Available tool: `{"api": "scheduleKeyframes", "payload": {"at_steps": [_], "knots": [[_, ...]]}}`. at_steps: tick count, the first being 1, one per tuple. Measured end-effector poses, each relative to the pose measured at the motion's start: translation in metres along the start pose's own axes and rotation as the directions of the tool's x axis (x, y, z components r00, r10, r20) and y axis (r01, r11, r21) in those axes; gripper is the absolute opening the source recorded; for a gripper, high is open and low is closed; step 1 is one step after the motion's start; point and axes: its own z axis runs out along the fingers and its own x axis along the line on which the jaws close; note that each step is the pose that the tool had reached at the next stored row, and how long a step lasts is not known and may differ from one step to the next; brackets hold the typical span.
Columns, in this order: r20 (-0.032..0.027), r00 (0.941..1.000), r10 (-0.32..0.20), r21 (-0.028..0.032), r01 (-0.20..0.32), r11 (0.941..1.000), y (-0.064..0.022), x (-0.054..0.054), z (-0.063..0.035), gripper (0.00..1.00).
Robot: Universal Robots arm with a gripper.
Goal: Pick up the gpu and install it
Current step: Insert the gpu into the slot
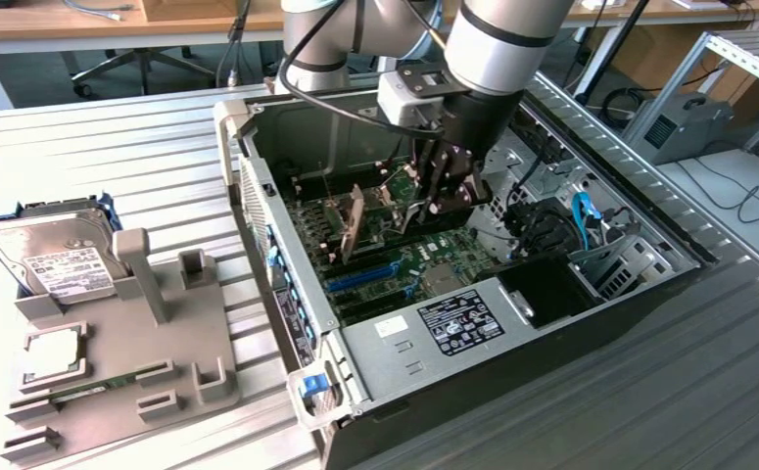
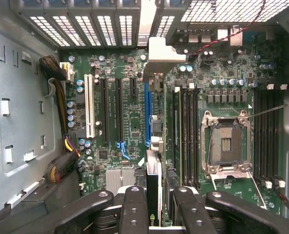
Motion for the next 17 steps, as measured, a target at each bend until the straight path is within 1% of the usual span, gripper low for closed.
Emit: {"api": "scheduleKeyframes", "payload": {"at_steps": [17], "knots": [[0.0,1.0,0.0,0.0,0.0,1.0,-0.0001,0.0021,0.0028,0.26]]}}
